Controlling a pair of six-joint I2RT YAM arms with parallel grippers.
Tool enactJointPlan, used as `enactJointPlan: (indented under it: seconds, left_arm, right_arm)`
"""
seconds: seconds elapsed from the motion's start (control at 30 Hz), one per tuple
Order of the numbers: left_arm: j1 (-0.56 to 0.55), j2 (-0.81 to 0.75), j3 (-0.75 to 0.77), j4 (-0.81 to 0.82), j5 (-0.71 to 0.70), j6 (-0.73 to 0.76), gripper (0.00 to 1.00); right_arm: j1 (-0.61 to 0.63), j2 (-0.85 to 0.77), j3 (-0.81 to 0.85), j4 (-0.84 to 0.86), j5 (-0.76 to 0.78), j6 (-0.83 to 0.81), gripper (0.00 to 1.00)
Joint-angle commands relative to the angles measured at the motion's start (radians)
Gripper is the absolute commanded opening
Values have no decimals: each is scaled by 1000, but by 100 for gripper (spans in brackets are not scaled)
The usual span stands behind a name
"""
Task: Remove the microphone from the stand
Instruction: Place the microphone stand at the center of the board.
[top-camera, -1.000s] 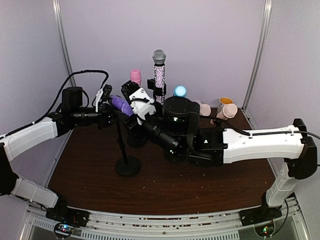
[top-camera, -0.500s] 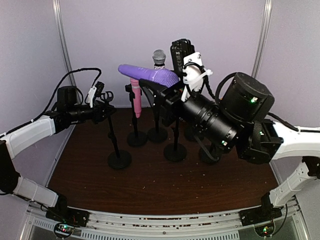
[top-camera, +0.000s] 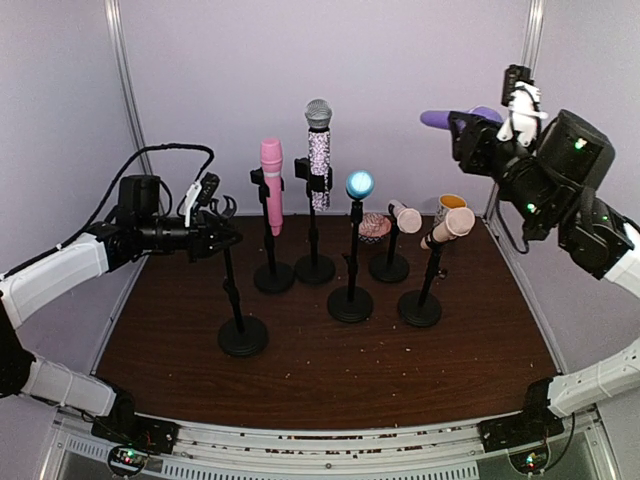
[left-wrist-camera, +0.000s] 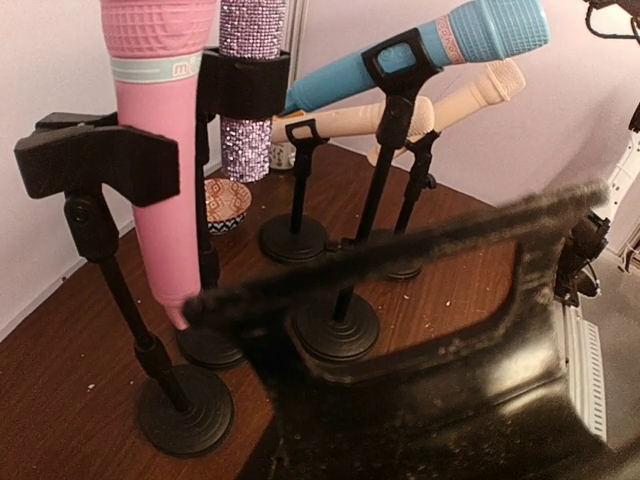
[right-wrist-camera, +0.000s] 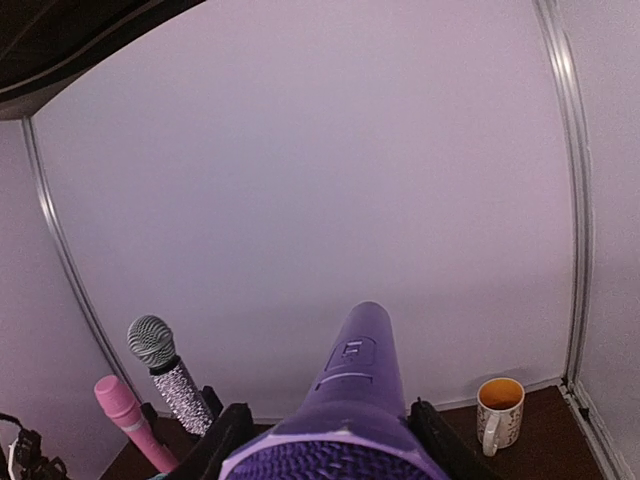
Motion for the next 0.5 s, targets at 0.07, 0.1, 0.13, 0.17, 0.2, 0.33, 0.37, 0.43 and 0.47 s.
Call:
enactJointPlan:
  seconds: [0.07,0.1,0.13,0.17,0.2,0.33,0.37,0.43,0.47]
  left_arm:
    - [-1,-19,65,-45,41,75,36]
    - [-2,-19,67,-55,43,82,43]
    - [-1,-21,72,-66,46,87,52]
    - [-1,-21,76,-78,51,95,58]
    - [-1,-22,83,-97,57,106,63]
    - [-2,-37,102,-179,73,146,77]
    - [-2,-43,107,-202,76,157,80]
    - [-1,-58,116,-252,81,176,85]
    - [-1,-65,122,-279,85,186,87]
  right_arm:
    - [-182,-101,-79,-169,17,261,0]
    - [-213,-105,-93,-195,12,292,0]
    - [-246,-107,-109,-214,1,320,0]
    - [-278,-106,-124,-239,-14,351,0]
    - [-319,-100,-137,-263,-37,388,0]
    - [-468,-50,-184,-334,-132,515,0]
    - [-505,-36,-196,-340,-166,542,0]
    - [-577,-1,-219,-346,-238,592,0]
    - [-614,20,-230,-348,-275,617,0]
